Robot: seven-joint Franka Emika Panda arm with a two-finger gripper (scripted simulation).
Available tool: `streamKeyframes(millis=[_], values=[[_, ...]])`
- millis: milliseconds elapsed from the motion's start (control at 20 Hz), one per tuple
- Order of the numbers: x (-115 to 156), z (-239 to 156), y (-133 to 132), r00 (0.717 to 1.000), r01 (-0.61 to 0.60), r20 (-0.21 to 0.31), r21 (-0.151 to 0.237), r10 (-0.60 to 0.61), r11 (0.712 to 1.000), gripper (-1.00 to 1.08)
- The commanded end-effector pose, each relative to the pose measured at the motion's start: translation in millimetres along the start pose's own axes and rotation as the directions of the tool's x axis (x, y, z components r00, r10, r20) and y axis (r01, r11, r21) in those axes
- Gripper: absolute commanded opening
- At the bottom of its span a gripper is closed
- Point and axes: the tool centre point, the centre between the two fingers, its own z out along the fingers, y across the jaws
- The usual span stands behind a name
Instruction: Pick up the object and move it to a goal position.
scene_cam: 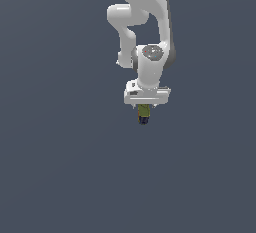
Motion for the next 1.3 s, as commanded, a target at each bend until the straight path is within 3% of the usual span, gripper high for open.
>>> streamKeyframes(millis=[0,550,600,1250], values=[[-0.8,9.1,-0.1,1.0,0.0,0.001,0.0,0.0,1.0,1.0],[-1.3,43.3,-0.7,1.0,0.0,0.0,0.0,0.0,1.0,1.0],[-1.3,43.3,-0.7,1.0,0.0,0.0,0.0,0.0,1.0,-1.0],[-2.1,40.5,1.5,1.0,0.0,0.0,0.0,0.0,1.0,-1.0]])
